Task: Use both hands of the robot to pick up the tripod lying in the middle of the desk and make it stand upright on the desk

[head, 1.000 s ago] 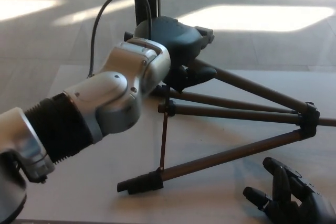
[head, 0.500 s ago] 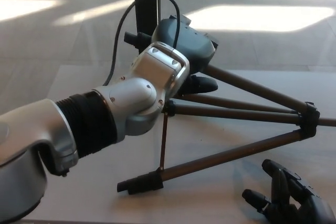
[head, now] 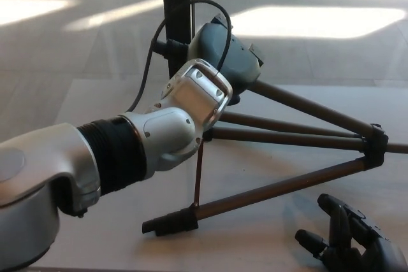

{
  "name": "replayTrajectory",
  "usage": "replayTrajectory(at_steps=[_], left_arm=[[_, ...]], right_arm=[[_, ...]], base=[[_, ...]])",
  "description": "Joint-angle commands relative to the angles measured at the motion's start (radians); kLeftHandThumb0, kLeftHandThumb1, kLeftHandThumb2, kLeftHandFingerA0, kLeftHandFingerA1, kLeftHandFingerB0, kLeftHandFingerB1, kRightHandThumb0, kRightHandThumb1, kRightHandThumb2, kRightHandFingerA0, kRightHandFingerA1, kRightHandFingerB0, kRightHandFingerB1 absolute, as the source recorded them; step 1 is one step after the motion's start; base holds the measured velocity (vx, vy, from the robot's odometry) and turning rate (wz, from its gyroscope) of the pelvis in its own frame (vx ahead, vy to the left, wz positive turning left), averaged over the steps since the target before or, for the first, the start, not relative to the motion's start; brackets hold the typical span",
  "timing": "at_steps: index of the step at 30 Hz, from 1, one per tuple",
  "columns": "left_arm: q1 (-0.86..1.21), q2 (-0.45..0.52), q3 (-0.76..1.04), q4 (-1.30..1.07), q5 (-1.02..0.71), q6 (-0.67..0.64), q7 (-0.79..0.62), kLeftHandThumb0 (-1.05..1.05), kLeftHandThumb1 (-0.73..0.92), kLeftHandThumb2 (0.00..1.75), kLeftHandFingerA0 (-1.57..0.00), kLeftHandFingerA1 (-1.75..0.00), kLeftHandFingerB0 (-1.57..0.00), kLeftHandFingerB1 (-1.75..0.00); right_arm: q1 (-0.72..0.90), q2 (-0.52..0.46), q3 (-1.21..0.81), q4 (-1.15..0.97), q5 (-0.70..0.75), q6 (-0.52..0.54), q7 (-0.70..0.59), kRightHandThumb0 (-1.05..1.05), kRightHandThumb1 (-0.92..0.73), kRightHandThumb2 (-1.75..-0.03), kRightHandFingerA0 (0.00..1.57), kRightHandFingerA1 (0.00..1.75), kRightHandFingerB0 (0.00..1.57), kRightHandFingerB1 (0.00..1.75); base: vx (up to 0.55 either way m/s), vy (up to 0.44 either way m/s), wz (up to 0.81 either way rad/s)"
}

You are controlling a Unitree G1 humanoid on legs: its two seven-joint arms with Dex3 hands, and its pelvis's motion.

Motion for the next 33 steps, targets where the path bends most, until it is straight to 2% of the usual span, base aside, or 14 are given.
replayTrajectory(at_steps=[1,2,3,4,5,14,16,17,18,19,21,22,26,33], left_arm=[[-0.017,-0.039,-0.063,0.049,0.253,-0.025,-0.067,-0.72,0.39,0.79,-0.41,-0.67,-0.04,-0.38],[-0.016,-0.039,-0.06,0.049,0.257,-0.022,-0.074,-0.72,0.39,0.79,-0.41,-0.67,-0.04,-0.38],[-0.01,-0.04,-0.059,0.052,0.259,-0.025,-0.079,-0.75,0.39,0.8,-0.42,-0.66,-0.05,-0.42],[-0.007,-0.041,-0.058,0.057,0.26,-0.032,-0.084,-0.7,0.51,0.56,-0.45,-0.64,-0.07,-0.37],[-0.003,-0.043,-0.053,0.063,0.259,-0.04,-0.088,-0.75,0.43,0.8,-0.46,-0.67,-0.05,-0.43],[0.059,-0.102,0.007,0.085,0.265,-0.029,-0.18,-0.85,0.51,0.88,-0.4,-0.64,-0.07,-0.41],[0.089,-0.101,0.028,0.076,0.282,-0.038,-0.155,-0.7,0.5,0.89,-0.47,-0.68,-0.09,-0.47],[0.102,-0.108,0.029,0.09,0.31,-0.043,-0.135,-0.54,0.53,0.56,-0.63,-0.76,-0.18,-0.38],[0.133,-0.135,0.043,0.145,0.317,-0.045,-0.033,-0.52,0.41,0.77,-0.89,-1.11,-0.21,-0.5],[0.149,-0.138,0.053,0.157,0.324,-0.047,0.02,-0.44,0.52,0.56,-0.97,-1.29,-0.36,-0.45],[0.178,-0.15,0.088,0.175,0.34,-0.047,0.072,-0.45,0.56,0.59,-1.03,-1.38,-0.47,-0.49],[0.205,-0.162,0.119,0.181,0.329,-0.035,0.106,-0.64,0.52,0.89,-1.11,-1.31,-0.56,-0.64],[0.242,-0.166,0.154,0.185,0.361,-0.031,0.036,-0.5,0.68,0.65,-0.96,-1.57,-0.85,-1.01],[0.271,-0.118,0.182,0.167,0.407,-0.074,0.0,-0.41,0.56,0.57,-0.95,-1.54,-0.75,-0.76]], right_arm=[[0.028,0.099,-0.022,-0.01,-0.002,-0.02,-0.089,-0.88,-0.68,-0.62,0.56,0.86,0.6,0.51],[0.025,0.099,-0.021,-0.009,-0.002,-0.019,-0.092,-0.88,-0.68,-0.62,0.56,0.86,0.6,0.51],[0.022,0.095,-0.018,-0.006,-0.004,-0.022,-0.088,-0.87,-0.51,-0.97,0.57,0.84,0.56,0.58],[0.019,0.093,-0.016,-0.005,-0.005,-0.022,-0.087,-0.88,-0.69,-0.61,0.54,0.86,0.58,0.51],[0.014,0.092,-0.013,-0.004,-0.007,-0.021,-0.09,-0.87,-0.69,-0.62,0.53,0.87,0.57,0.52],[-0.003,0.09,-0.007,-0.003,0.0,-0.029,-0.114,-0.84,-0.67,-0.61,0.55,0.92,0.62,0.54],[-0.001,0.089,0.003,-0.006,0.001,-0.028,-0.116,-0.84,-0.68,-0.61,0.55,0.92,0.59,0.53],[-0.001,0.083,0.007,-0.003,0.002,-0.028,-0.11,-0.8,-0.69,-0.61,0.54,0.92,0.57,0.51],[0.005,0.084,0.011,-0.001,0.0,-0.04,-0.109,-0.76,-0.69,-0.61,0.51,0.86,0.56,0.49],[0.005,0.084,0.011,0.002,0.001,-0.044,-0.107,-0.75,-0.69,-0.61,0.52,0.86,0.55,0.49],[0.006,0.083,0.014,0.003,0.003,-0.047,-0.107,-0.74,-0.7,-0.61,0.51,0.86,0.54,0.5],[0.005,0.082,0.012,0.003,0.009,-0.044,-0.106,-0.73,-0.7,-0.61,0.52,0.87,0.55,0.51],[-0.007,0.077,0.009,0.019,0.015,-0.057,-0.097,-0.71,-0.7,-0.61,0.52,0.9,0.55,0.52],[-0.019,0.077,0.015,0.02,0.018,-0.048,-0.11,-0.68,-0.7,-0.61,0.56,0.88,0.57,0.49]], base=[[0.0,0.0,0.0],[0.0,0.0,0.0],[0.0,0.0,0.0],[0.0,0.0,0.0],[0.0,0.0,0.0],[0.0,0.0,0.0],[0.0,0.0,0.0],[0.0,0.0,0.0],[0.0,0.0,0.0],[0.0,0.0,0.0],[0.0,0.0,0.0],[0.0,0.0,0.0],[0.0,0.0,0.0],[0.0,0.0,0.0]])
